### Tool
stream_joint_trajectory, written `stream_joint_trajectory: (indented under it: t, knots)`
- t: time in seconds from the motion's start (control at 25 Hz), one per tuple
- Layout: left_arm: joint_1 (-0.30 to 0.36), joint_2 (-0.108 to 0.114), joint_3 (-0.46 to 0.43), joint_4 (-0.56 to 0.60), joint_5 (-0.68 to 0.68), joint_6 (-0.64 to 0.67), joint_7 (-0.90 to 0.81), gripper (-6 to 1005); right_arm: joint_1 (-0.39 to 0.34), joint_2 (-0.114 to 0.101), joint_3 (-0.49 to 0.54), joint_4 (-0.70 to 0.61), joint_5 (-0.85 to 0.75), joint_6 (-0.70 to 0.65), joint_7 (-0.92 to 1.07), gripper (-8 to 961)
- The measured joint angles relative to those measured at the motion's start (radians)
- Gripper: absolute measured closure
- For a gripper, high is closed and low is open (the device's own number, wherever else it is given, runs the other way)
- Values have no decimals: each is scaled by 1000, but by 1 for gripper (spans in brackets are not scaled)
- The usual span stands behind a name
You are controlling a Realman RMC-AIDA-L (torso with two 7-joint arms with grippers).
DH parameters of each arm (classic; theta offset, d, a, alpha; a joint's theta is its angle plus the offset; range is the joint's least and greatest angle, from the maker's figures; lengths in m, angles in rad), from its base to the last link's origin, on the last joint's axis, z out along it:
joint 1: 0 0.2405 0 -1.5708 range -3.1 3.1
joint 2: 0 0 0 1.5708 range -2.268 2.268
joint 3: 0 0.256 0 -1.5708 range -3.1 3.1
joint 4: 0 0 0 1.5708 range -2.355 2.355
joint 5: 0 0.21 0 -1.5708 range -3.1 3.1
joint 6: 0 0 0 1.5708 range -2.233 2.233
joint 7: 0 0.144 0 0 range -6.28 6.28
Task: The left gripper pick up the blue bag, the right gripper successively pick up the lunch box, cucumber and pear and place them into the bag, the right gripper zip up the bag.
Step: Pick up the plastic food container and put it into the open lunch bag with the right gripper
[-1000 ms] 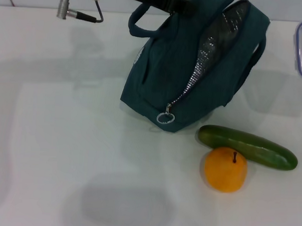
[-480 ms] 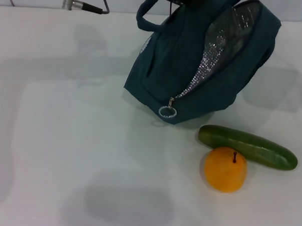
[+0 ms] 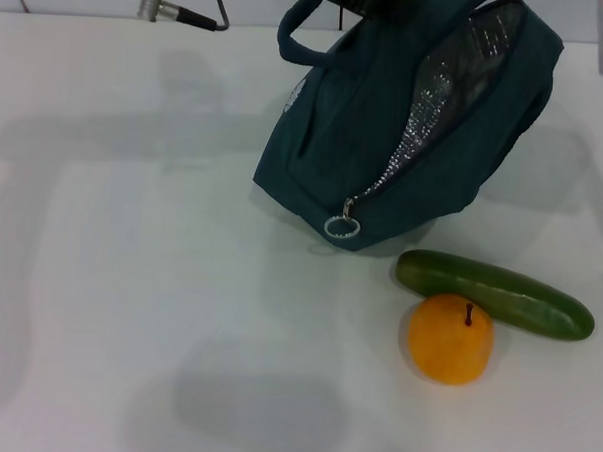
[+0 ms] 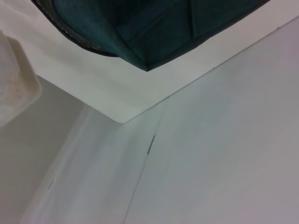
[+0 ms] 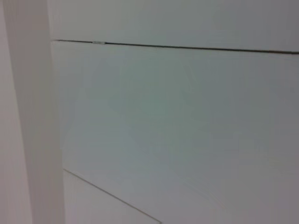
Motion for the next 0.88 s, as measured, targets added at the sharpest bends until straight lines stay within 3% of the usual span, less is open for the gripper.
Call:
stream_joint_trajectory:
  t: [0.88]
  knots:
    - [-19,-2,69,5,-61,0,-49,945,102,6,-13,-13,6,64,-29,810]
